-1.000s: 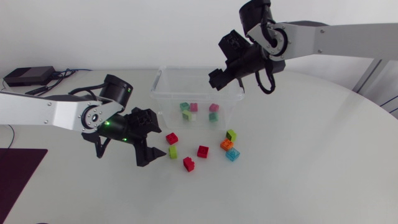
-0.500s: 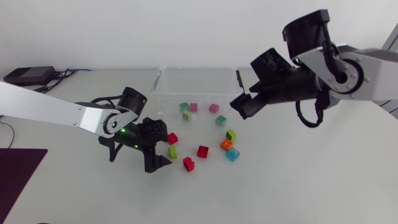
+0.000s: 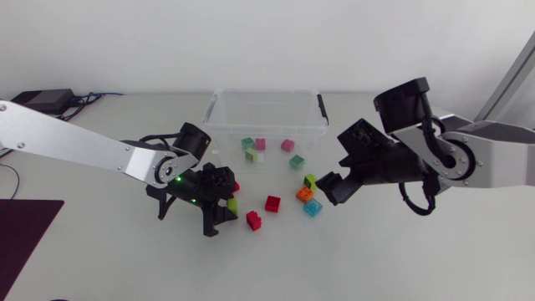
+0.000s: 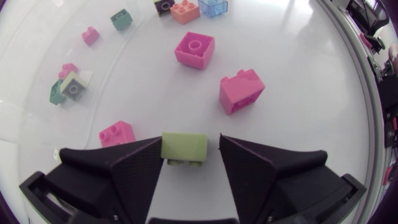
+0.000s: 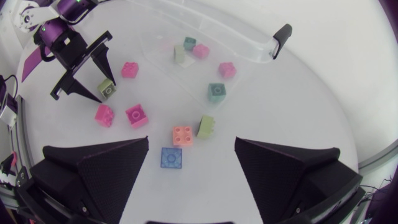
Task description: Pick up the duplo bricks and place them in the container
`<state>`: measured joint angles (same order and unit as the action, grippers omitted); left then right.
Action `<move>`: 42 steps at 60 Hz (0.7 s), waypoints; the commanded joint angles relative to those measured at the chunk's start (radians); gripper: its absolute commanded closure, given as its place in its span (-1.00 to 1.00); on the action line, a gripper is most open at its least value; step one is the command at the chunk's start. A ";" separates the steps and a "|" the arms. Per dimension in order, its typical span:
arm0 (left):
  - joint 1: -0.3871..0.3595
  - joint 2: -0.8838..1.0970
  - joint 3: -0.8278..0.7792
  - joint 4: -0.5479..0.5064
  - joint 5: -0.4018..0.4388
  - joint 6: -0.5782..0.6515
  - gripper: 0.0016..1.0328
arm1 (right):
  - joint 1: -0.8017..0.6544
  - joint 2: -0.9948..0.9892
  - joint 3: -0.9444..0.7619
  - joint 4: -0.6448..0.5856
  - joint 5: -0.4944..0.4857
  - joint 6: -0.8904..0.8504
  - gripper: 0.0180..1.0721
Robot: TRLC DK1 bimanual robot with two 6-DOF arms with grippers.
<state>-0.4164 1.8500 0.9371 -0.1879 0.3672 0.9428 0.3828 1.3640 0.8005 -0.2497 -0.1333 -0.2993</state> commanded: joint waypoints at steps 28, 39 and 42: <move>-0.005 -0.233 -0.029 -0.102 0.013 -0.039 0.44 | 0.034 0.280 -0.006 0.036 0.012 0.011 -0.81; 0.024 -0.382 -0.004 -0.151 0.013 -0.072 0.44 | 0.036 0.349 0.037 0.041 0.017 0.008 -0.78; 0.031 -0.405 0.005 -0.160 0.015 -0.072 0.44 | 0.037 0.368 0.048 0.041 0.017 0.006 -0.72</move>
<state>-0.4004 1.4834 0.9314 -0.3294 0.3702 0.8902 0.4118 1.6970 0.8181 -0.2150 -0.1249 -0.2981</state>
